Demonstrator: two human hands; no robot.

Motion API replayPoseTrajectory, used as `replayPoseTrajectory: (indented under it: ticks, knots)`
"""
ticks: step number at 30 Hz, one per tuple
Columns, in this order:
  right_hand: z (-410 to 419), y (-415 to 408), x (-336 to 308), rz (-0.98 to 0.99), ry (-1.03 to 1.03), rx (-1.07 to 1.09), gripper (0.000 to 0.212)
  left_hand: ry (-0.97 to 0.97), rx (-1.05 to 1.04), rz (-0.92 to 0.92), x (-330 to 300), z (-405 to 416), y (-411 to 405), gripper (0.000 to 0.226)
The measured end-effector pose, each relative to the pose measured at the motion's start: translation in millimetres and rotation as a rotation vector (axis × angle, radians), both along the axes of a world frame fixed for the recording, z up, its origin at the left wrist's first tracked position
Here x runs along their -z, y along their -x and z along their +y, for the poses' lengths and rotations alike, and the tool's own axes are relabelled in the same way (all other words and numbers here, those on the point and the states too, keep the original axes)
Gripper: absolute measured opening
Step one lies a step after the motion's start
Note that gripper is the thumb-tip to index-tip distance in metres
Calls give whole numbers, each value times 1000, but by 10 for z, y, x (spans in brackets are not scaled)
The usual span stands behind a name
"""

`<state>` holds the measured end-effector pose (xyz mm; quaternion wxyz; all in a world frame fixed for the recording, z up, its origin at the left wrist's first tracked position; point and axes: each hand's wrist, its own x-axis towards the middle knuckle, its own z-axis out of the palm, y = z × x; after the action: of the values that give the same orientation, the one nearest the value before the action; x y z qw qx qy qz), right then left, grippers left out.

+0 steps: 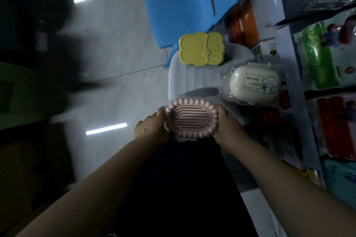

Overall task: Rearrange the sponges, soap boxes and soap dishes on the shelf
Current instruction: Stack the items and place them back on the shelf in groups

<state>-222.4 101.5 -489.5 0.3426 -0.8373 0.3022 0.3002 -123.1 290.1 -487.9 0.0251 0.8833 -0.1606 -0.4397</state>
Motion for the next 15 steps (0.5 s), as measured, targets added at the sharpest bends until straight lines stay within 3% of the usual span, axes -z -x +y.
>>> replayPoseTrajectory:
  ticks: [7,15]
  knots:
    - [122,-3,-440,-44,74,29,68,98,18,-51,-354,45,-113,81]
    - [-5,-245,-2007,-352,105,319,67,507,138,-198,-1809,-224,-707,88]
